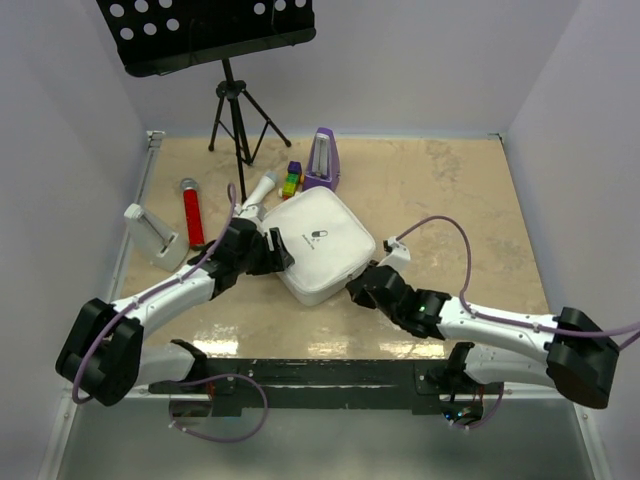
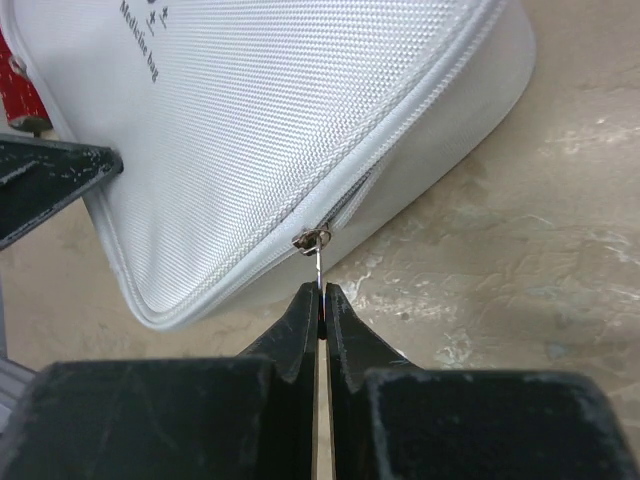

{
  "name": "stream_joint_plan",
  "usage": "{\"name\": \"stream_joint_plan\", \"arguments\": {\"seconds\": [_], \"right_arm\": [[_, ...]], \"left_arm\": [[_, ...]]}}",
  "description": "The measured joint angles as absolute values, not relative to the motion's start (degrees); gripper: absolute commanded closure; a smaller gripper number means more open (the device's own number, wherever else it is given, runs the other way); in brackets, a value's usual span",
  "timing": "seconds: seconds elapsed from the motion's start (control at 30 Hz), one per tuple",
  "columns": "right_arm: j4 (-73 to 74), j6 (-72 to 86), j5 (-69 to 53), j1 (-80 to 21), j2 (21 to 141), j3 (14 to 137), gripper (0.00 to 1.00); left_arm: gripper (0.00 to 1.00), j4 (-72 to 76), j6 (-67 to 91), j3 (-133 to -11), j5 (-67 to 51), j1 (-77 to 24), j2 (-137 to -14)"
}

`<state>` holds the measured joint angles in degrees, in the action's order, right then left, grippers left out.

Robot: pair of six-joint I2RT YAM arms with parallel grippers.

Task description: Organize the medicine kit

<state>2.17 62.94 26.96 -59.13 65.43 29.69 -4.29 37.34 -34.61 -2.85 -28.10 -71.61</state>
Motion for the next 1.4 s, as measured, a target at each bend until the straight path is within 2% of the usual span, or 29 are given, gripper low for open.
{"name": "stream_joint_plan", "arguments": {"seconds": [0.17, 0.3, 0.4, 0.53, 0.63, 0.83, 0.93, 1.03, 1.23, 1.4], "right_arm": [[3.27, 62.85, 26.37, -57.43, 61.8, 28.38, 1.0], [4.08, 59.9, 26.61, -58.41, 63.77, 29.78, 1.0], [4.82, 57.39, 28.03, -61.08, 66.11, 31.44, 1.0], [6.04, 54.41, 30.5, -66.59, 73.12, 36.49, 1.0], [5.8, 51.51, 30.72, -70.54, 81.25, 42.87, 1.0], [4.56, 45.71, 29.89, -73.65, 93.56, 54.98, 1.0], [3.46, 44.05, 29.15, -73.82, 97.03, 58.59, 1.0], [2.52, 43.4, 28.71, -73.82, 98.02, 59.18, 1.0], [1.41, 43.79, 28.67, -73.82, 96.75, 56.88, 1.0], [0.84, 45.69, 28.53, -73.82, 92.64, 52.8, 1.0]], "left_arm": [[0.23, -4.36, 36.42, -34.98, -2.61, -28.1, -71.99], [0.23, -5.87, 34.76, -36.93, -2.59, -28.1, -73.65], [0.18, -7.51, 32.95, -40.1, -2.07, -28.1, -76.05], [0.08, -10.81, 30.48, -45.93, 1.13, -28.03, -79.29], [0.04, -14.02, 29.26, -48.45, 4.54, -27.88, -78.17], [0.01, -20.93, 29.08, -47.83, 8.86, -27.66, -65.23], [0.0, -20.8, 30.48, -44.12, 8.45, -27.66, -57.14], [0.02, -20.32, 32.23, -40.07, 6.72, -27.66, -54.65], [0.1, -19.53, 34.15, -38.5, 4.56, -27.66, -66.85], [0.22, -15.99, 35.42, -38.5, 3.6, -27.81, -69.69]]}}
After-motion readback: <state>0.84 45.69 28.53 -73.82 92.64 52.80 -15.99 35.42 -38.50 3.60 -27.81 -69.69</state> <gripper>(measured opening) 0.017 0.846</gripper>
